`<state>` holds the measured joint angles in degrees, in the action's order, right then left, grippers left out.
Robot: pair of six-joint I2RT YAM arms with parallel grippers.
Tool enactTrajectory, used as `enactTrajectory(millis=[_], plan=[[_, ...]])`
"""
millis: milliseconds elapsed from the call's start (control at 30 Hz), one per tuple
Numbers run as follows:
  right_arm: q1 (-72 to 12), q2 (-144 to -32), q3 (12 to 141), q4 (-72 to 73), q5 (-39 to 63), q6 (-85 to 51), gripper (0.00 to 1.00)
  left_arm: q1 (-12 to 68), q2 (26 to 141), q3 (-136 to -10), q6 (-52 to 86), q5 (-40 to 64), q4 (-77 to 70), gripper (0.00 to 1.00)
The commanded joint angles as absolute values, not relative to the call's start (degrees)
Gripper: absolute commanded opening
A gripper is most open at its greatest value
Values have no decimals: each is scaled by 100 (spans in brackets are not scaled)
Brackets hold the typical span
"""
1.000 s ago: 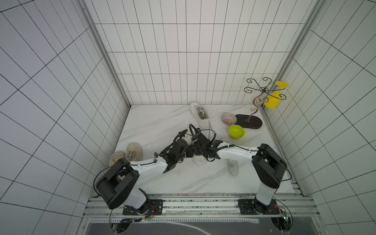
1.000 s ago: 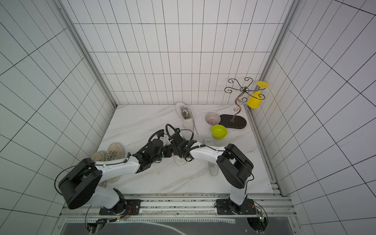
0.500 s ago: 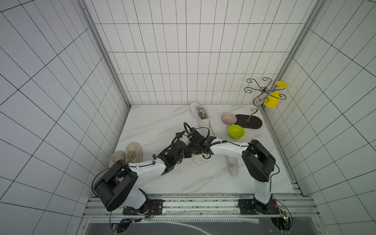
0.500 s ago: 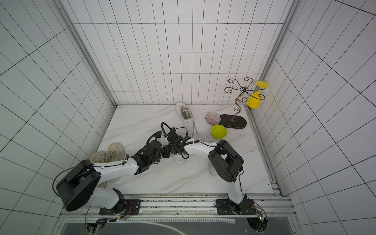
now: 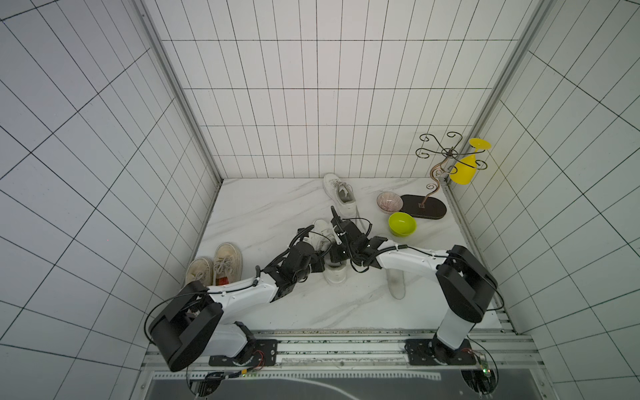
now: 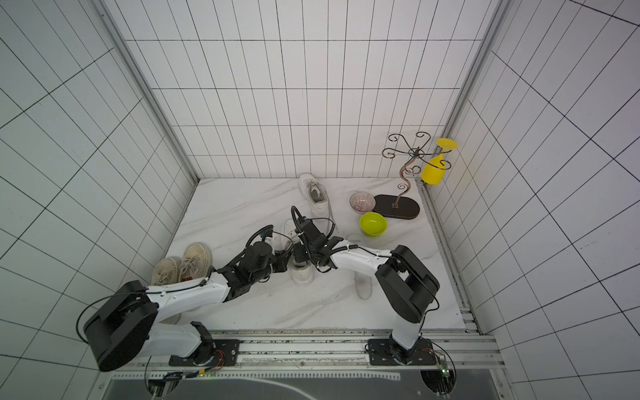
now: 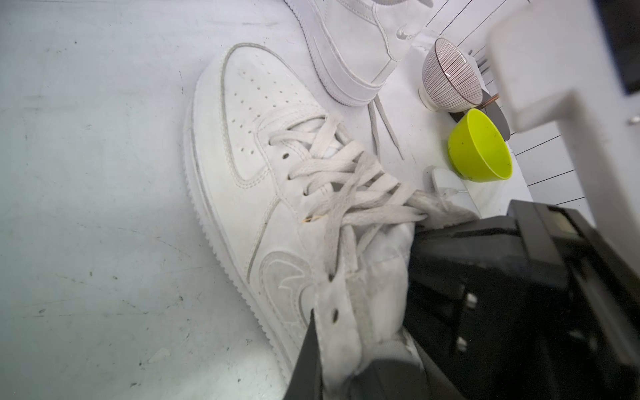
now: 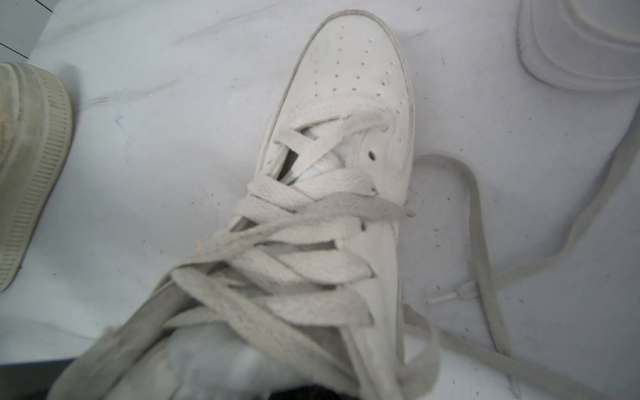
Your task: Remove the insole from the shoe
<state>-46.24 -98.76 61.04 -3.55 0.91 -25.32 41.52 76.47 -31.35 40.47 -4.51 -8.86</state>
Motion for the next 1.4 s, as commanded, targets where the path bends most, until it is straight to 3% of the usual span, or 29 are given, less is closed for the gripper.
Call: enactTrajectory(millis=[0, 933, 1100, 1367], plan=[[-4397, -9432, 5560, 79, 177, -2610, 0, 3945, 7508, -3078, 4002, -990, -615, 0], [-4739, -7524, 3794, 2683, 1779, -2031, 0, 3452, 7989, -3541, 3680, -1145, 52, 0], [-4970, -7384, 3802, 2782, 1775, -1896, 0, 3460, 8162, -3686, 3577, -1045, 191, 0], [-4964, -6553, 3544, 2390, 677, -1791, 0, 3454, 7962, -3712, 3440, -1324, 380, 0]])
